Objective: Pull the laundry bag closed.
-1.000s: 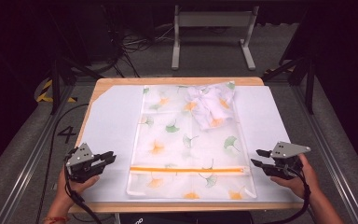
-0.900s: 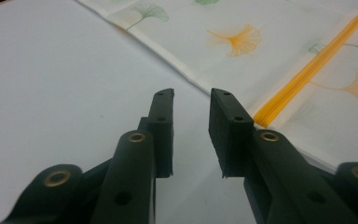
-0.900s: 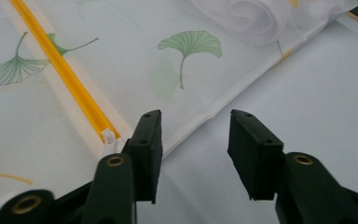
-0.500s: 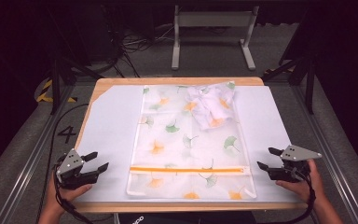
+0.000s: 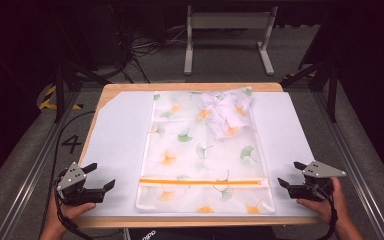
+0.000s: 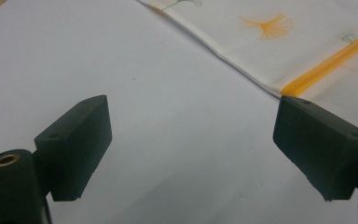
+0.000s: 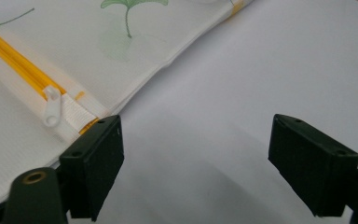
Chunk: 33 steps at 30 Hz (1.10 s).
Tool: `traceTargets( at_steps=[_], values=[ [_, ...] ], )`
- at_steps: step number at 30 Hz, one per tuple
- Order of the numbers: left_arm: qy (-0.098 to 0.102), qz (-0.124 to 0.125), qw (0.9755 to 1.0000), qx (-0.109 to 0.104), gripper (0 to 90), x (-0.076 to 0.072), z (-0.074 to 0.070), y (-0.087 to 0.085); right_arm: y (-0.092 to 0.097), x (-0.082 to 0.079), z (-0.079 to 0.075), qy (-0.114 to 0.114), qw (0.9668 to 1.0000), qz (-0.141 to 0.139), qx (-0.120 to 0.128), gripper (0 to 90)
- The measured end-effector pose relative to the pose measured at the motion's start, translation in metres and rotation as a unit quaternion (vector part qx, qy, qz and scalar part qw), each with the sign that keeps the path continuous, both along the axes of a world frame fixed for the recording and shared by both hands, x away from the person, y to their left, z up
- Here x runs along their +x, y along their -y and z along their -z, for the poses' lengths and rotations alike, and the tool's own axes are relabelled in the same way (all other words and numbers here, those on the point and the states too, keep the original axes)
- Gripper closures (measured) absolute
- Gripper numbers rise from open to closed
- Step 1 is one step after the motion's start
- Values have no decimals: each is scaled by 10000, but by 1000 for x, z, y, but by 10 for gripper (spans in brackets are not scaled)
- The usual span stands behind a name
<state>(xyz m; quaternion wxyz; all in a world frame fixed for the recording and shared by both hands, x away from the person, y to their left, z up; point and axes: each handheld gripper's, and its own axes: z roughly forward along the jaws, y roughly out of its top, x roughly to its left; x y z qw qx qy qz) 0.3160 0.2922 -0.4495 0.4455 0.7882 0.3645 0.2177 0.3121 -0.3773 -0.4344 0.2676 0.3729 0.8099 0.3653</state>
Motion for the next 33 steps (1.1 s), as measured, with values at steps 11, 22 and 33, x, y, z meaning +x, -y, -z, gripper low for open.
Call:
traceTargets(
  at_steps=[11, 22, 33],
  values=[
    [4, 22, 10000, 12, 114, 2, 1, 4, -6, -1, 2, 47, 10000, 1, -80, 155],
    [9, 73, 9999, 91, 115, 4, 1, 6, -7, 0, 3, 13, 9999, 44, -121, 154],
    [-33, 111, 9998, 152, 108, 6, 1, 11, -6, 0, 2, 60, 9999, 122, -56, 139]
  ],
)
